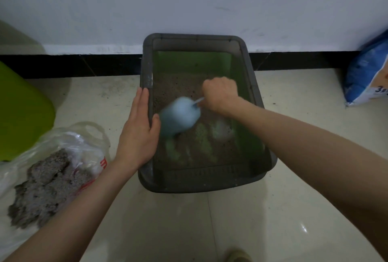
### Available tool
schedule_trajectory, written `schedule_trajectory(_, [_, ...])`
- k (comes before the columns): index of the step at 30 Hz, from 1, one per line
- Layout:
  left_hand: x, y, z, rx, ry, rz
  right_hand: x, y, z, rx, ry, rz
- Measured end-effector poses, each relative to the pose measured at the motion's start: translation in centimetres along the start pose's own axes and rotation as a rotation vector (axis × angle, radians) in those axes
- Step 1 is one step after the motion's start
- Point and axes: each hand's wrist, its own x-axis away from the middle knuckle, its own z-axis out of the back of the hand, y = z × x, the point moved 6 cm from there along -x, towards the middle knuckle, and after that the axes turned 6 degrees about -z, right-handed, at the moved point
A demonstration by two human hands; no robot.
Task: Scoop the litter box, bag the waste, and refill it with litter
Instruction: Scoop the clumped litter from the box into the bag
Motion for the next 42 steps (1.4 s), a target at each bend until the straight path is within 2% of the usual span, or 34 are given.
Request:
schedule_trajectory(2, [0.0,0.0,0.0,0.009,-0.003,-0.007,-0.7,2.2,1.4,-0.044,0.067,-0.124])
schedule_trajectory(6, [0.1,0.0,-0.1,0.006,0.004,-0.007,-0.2,4.8,3.1,-0.013,0.135,-0.192])
schedule_trajectory(9, [0.0,0.0,-0.1,0.001,0.006,-0.013,1.6,5.1,2.7,-0.011,0.032,-0.213])
schedule_trajectory(13, [0.1,0.0,0.0,0.001,0.007,-0.025,4.8,3.7,-0.2,-0.156,-0.313,-0.172])
schedule_trajectory(15, [0.2,0.1,0.0,-0.008,0.011,-0.026,6.0,3.1,-1.3,-0.165,-0.398,-0.168])
schedule_trajectory(24, [0.2,0.1,-0.1,-0.031,-0.007,-0.009,8.8,1.8,-3.8,-0.185,-0.311,-0.179])
schedule_trajectory(29, [0.2,0.1,0.0,-0.03,-0.008,-0.011,8.0,2.0,-6.0,-0.329,-0.387,-0.201])
schedule_trajectory(37, [0.1,-0.3,-0.1,-0.056,-0.018,0.026,6.5,-0.2,-9.5,-0.819,-0.707,-0.391])
schedule_trajectory(40, [0.1,-0.2,-0.1,-0.05,-0.022,0.029,6.8,-0.3,-9.8,-0.952,-0.706,-0.423])
schedule_trajectory(42, [0.1,-0.2,-0.1,-0.044,-0.016,0.03,6.9,0.5,-9.0,-0.935,-0.663,-0.406])
